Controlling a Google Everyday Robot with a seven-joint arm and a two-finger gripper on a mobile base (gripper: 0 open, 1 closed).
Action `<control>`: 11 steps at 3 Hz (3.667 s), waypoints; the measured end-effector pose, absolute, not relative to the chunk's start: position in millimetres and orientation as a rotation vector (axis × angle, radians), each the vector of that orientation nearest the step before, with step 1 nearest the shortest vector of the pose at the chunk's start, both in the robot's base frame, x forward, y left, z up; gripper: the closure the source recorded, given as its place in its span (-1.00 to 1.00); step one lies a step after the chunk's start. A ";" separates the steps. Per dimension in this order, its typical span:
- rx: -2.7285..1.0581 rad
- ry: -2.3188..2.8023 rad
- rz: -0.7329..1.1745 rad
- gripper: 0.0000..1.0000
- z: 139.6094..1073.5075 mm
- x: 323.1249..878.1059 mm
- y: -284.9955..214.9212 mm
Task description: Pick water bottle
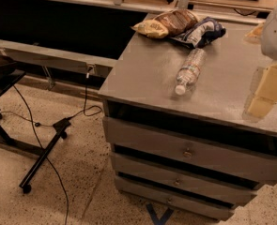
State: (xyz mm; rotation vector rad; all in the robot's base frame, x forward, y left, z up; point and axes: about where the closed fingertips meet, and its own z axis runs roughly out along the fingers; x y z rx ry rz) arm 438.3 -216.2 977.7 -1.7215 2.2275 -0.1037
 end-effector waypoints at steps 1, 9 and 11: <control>-1.722 2.227 -0.104 -1.00 977.8 438.4 -216.3; -2.519 1.384 -0.770 -1.00 872.3 645.0 -195.4; -2.695 1.039 -0.670 -0.56 843.3 650.5 -173.3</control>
Offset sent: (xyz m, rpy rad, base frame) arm 0.0738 -0.0218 -0.0115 -0.1609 -0.1032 0.1601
